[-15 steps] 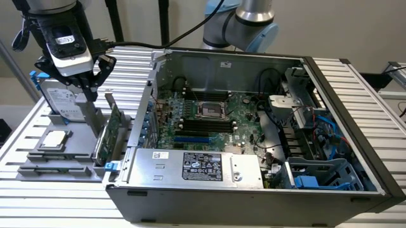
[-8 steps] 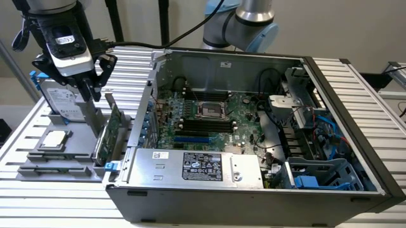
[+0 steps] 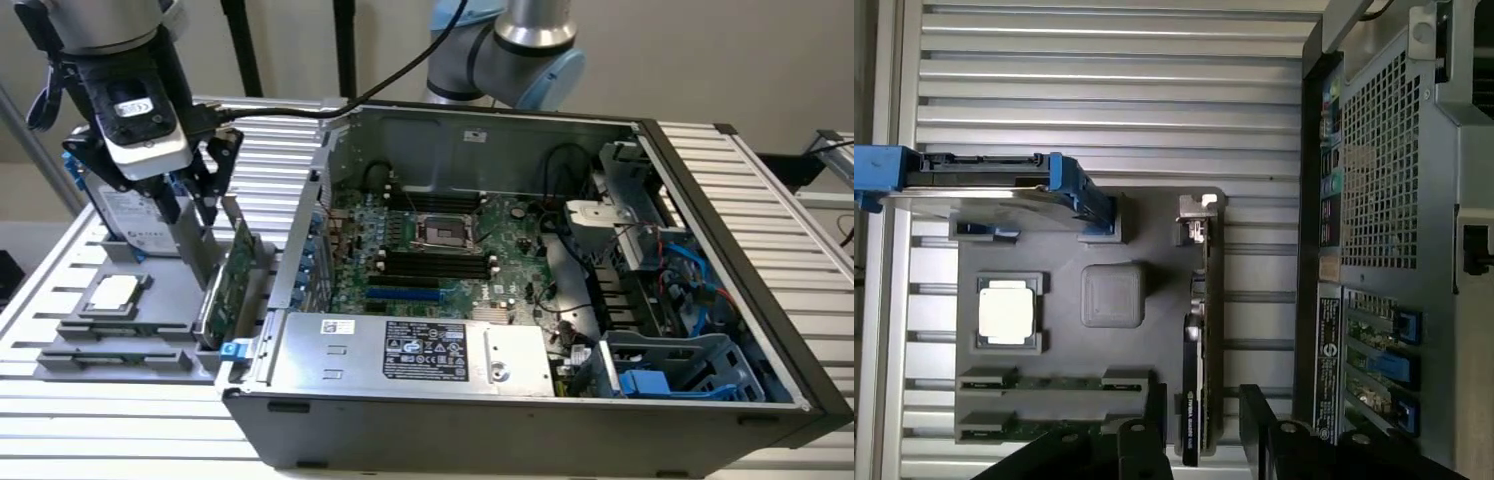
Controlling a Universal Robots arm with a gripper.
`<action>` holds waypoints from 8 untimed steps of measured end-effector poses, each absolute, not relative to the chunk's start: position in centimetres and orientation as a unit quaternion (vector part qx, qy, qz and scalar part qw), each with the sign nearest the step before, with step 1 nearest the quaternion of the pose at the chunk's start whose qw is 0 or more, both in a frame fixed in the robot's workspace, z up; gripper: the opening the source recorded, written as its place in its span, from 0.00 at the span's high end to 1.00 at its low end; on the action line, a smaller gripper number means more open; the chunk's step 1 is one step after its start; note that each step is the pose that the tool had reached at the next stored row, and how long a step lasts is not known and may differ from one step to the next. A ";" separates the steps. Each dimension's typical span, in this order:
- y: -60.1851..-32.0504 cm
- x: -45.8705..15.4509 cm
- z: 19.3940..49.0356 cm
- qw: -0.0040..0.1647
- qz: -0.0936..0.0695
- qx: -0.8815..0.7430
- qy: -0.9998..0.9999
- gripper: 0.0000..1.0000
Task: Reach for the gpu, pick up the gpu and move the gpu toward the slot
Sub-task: 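Pick up the gpu and move the gpu toward the slot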
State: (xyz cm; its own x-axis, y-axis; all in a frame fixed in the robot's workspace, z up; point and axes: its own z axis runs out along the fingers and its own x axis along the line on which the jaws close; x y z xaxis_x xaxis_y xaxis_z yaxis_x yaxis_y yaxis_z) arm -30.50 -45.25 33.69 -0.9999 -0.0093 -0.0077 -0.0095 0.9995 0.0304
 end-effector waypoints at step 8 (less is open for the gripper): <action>-45.3 -30.6 32.2 0.004 0.015 -0.005 1.000 0.58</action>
State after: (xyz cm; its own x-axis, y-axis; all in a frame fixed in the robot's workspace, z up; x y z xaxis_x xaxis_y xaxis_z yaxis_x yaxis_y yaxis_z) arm -30.62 -45.25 32.24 -0.9999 -0.0093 -0.0079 -0.0095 0.9995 0.0305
